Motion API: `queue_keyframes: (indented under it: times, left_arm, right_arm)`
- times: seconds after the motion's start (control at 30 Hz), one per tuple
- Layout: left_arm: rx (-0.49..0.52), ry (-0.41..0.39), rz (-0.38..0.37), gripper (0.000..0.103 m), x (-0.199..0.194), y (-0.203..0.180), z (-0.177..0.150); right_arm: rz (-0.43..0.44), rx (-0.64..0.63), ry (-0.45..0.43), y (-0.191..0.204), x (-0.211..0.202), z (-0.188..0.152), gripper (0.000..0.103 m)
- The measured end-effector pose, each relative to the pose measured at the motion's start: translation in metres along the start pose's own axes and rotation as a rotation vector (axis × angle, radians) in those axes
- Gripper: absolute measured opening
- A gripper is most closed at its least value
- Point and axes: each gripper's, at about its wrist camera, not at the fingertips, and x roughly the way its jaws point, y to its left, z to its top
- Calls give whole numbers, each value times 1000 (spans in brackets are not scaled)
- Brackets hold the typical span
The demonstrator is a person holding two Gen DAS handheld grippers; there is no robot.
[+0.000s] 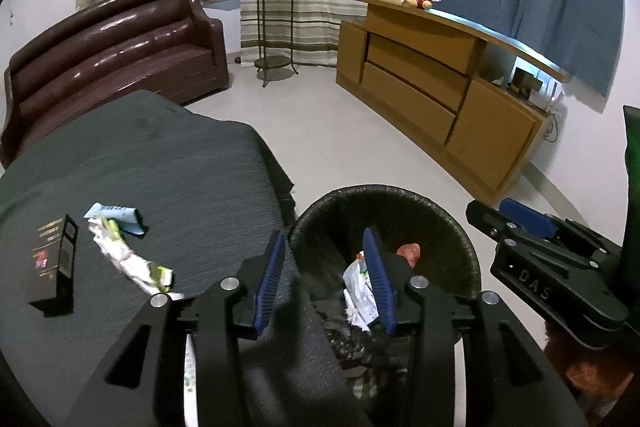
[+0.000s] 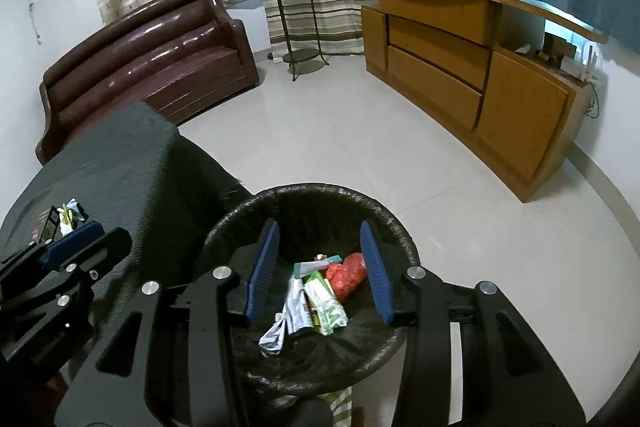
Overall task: Collect trash
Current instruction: 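Move both tools back over the table toward the white paper strip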
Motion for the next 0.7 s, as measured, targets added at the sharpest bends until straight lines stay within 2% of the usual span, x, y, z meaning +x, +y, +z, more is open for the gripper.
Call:
queue_keyframes:
  times: [0.7]
  left_arm:
    - [-102,9,113,41,-44,63,-37]
  right_arm:
    - [68,-121,5,54,-35,-27,42]
